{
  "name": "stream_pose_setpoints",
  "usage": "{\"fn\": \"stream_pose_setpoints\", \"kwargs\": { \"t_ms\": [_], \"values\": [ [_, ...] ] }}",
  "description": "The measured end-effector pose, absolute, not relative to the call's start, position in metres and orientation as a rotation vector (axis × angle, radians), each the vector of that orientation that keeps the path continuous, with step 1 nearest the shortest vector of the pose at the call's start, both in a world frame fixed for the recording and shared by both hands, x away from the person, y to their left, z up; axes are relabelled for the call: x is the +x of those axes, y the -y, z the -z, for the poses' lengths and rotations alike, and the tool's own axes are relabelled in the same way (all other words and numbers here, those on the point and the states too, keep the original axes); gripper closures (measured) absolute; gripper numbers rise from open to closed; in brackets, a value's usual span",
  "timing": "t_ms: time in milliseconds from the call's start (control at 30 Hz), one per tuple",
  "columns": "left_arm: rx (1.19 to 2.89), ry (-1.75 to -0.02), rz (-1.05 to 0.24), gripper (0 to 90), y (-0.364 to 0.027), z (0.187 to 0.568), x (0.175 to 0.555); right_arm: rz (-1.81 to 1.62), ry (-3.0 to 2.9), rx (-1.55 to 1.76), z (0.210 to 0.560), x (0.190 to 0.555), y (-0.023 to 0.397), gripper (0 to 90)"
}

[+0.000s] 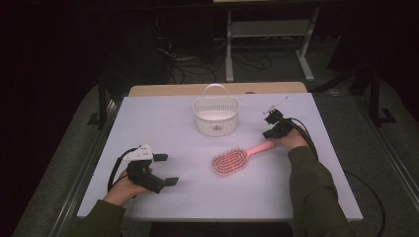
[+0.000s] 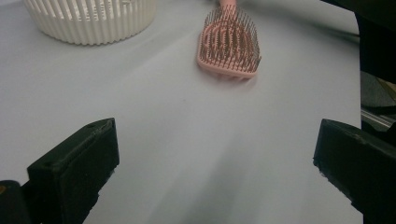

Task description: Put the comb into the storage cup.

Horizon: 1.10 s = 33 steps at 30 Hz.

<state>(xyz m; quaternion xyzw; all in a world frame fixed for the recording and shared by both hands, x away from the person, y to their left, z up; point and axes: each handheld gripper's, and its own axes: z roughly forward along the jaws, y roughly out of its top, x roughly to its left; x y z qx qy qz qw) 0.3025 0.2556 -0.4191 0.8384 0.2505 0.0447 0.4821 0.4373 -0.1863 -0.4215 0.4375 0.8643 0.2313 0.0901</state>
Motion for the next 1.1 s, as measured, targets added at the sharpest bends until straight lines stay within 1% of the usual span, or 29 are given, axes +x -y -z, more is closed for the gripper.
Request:
{"fn": "stream_pose_setpoints", "kwargs": {
  "t_ms": [567, 1100],
  "values": [
    [2.040, -0.609, -0.104, 0.0, -0.256, 0.419, 0.303, -0.623, -2.586, 1.304, 0.422, 0.433, 0.189, 89.0],
    [2.047, -0.606, -0.101, 0.0, -0.255, 0.419, 0.303, -0.632, -2.589, 1.296, 0.422, 0.414, 0.197, 89.0]
  ]
}}
